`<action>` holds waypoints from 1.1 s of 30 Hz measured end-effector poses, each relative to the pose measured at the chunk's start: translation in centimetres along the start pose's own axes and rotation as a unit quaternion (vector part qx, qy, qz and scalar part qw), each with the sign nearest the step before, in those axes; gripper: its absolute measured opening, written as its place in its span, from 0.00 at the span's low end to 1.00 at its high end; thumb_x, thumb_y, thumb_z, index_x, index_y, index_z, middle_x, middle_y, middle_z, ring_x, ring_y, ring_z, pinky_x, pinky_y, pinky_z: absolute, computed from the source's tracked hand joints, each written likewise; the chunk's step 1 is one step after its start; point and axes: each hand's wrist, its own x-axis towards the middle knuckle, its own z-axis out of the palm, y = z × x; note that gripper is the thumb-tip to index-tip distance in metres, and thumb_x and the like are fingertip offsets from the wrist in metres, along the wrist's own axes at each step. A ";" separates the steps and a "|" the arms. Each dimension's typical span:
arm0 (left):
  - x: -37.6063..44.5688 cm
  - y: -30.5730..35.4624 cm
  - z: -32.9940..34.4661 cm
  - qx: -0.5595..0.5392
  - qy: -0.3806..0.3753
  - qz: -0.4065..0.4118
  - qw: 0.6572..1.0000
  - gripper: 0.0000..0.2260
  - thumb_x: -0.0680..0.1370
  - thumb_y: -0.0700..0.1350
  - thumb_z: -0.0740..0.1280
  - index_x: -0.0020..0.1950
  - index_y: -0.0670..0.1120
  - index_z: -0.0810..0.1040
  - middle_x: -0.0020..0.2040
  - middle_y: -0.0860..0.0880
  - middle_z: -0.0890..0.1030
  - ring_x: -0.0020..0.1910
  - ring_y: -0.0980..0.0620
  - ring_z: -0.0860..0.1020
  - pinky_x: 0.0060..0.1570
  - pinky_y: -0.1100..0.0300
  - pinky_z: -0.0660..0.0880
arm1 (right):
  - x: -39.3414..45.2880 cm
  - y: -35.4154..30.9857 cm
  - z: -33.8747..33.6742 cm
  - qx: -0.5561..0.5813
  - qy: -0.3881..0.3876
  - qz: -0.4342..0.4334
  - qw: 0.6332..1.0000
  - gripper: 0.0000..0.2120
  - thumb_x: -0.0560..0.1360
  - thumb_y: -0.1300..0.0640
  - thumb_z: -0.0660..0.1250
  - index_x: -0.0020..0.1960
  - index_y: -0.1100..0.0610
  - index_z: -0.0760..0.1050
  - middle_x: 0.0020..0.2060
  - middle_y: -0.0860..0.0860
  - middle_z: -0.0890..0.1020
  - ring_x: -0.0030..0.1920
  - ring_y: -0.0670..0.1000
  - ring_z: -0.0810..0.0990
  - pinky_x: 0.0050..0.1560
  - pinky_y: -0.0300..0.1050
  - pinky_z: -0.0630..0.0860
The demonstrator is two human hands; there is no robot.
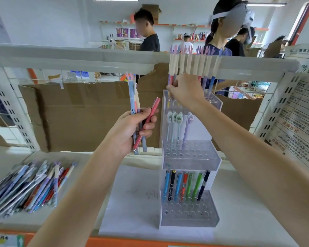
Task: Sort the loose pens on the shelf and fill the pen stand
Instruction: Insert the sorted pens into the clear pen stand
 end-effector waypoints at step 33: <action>1.3 -1.1 2.9 0.205 0.058 0.075 0.974 0.14 0.79 0.31 0.51 0.36 0.43 0.66 0.25 0.52 0.61 0.23 0.57 0.59 0.21 0.66 0.57 | -7.1 -3.1 -3.0 0.123 -0.108 -0.139 0.977 0.18 0.73 0.45 0.69 0.34 0.58 0.74 0.31 0.47 0.70 0.31 0.43 0.68 0.36 0.35 0.66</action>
